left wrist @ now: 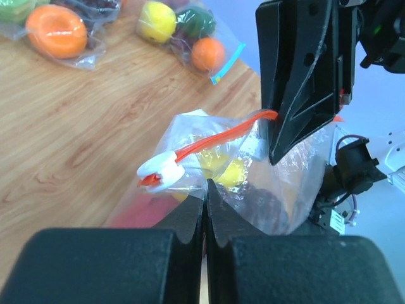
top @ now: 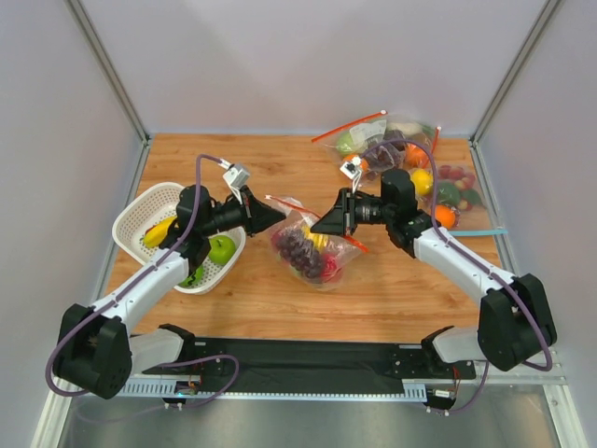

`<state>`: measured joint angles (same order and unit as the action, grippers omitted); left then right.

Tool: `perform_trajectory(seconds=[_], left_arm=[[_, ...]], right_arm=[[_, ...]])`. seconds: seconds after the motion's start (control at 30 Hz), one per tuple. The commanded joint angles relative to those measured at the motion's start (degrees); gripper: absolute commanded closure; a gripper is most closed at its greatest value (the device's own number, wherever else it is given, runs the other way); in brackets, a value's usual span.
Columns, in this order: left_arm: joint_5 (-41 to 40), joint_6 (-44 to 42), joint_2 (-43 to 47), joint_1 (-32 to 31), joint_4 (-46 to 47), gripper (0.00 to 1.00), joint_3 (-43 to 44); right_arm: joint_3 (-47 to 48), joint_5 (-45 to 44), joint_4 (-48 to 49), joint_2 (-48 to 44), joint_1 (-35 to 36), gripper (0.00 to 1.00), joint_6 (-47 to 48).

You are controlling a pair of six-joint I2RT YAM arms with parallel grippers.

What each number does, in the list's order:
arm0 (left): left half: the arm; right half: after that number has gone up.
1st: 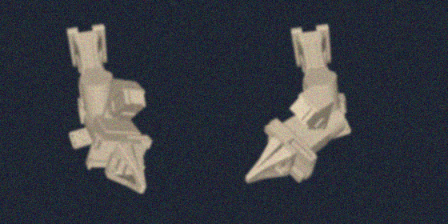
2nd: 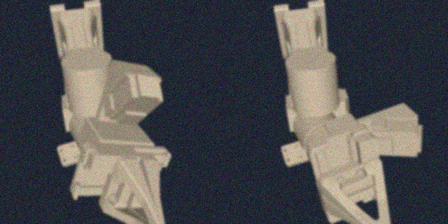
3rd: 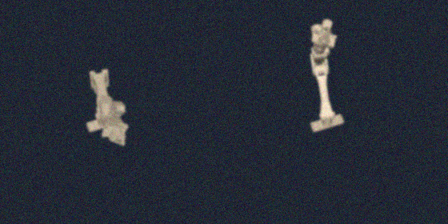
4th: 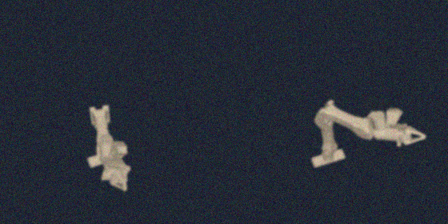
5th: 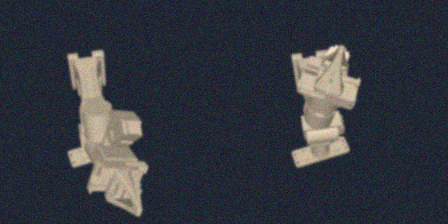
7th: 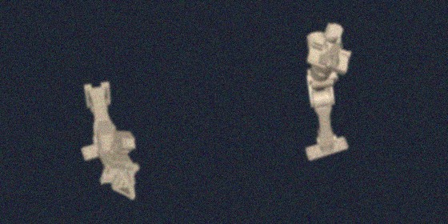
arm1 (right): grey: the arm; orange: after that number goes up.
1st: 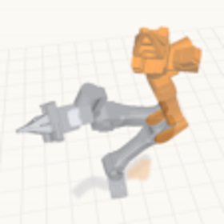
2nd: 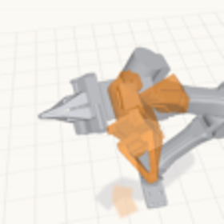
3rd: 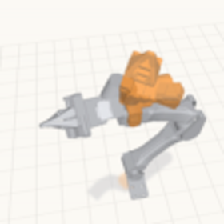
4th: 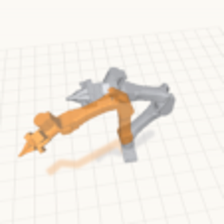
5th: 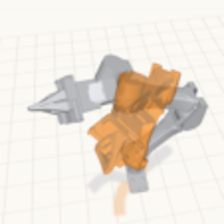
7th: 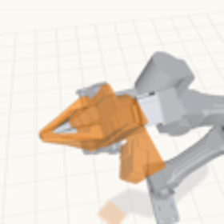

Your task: Open the zip-top bag and remove the fake food

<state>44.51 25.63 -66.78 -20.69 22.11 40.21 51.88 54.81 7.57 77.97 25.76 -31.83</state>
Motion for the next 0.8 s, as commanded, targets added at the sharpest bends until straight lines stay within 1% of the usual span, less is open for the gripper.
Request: perform_trajectory(seconds=[0.0,0.03,0.07,0.1,0.13,0.17,0.2,0.27,0.3,0.33,0.4,0.47,0.5,0.57,0.73,0.77], left_arm=[[1.6,-3.5,3.4,0.1,-7.4,1.0,4.8],[0.2,-5.4,3.8,0.0,-14.1,1.0,7.6],[-0.2,-7.1,4.7,0.0,-18.0,1.0,9.3],[-0.3,-8.7,5.0,0.0,-24.9,1.0,10.8],[-0.7,-11.4,5.3,-0.1,-27.9,1.0,13.5],[-1.0,-12.6,5.4,-0.1,-30.3,1.0,14.7],[-0.8,-13.8,5.4,-0.1,-34.5,1.0,15.9],[0.7,-16.7,4.7,-0.1,-37.7,1.0,18.9],[1.6,-17.5,4.4,-0.1,-39.4,1.0,19.5],[2.8,-18.2,4.0,-0.2,-39.9,1.0,20.2],[3.9,-19.4,2.9,-0.5,-40.5,1.0,20.4],[4.4,-19.7,1.9,-0.9,-40.4,1.0,20.4],[5.1,-19.8,1.7,-0.9,-39.9,1.0,20.2],[6.2,-19.8,1.4,-1.3,-39.0,1.0,19.3],[9.0,-20.4,0.7,-2.4,-37.8,1.0,18.2],[9.0,-20.4,0.4,-2.8,-37.8,1.0,18.2]], right_arm=[[5.5,-3.2,-6.7,-2.8,0.0,0.83,6.9],[6.6,-4.7,-9.3,-3.4,-0.1,0.75,8.7],[7.3,-8.0,-11.4,-4.3,-0.1,0.68,12.1],[8.0,-9.5,-15.6,-6.0,0.0,0.57,13.7],[8.8,-12.8,-17.6,-7.0,0.0,0.53,15.1],[10.6,-14.4,-21.1,-7.8,0.1,0.49,17.8],[11.6,-15.9,-22.4,-8.5,0.4,0.45,18.9],[13.1,-20.7,-26.0,-10.6,1.4,0.4,21.5],[14.5,-22.6,-26.9,-11.2,3.2,0.38,24.0],[15.1,-25.9,-27.7,-11.3,4.4,0.37,24.9],[16.2,-28.4,-29.0,-10.9,7.5,0.36,26.5],[16.1,-32.4,-27.8,-10.8,9.6,0.36,26.6],[16.1,-33.8,-27.4,-10.7,11.5,0.37,26.8],[16.3,-36.4,-25.9,-10.0,12.9,0.39,27.0],[19.4,-37.5,-23.7,-6.5,15.9,0.51,28.9],[20.0,-37.6,-24.0,-5.6,16.3,0.56,29.4]])
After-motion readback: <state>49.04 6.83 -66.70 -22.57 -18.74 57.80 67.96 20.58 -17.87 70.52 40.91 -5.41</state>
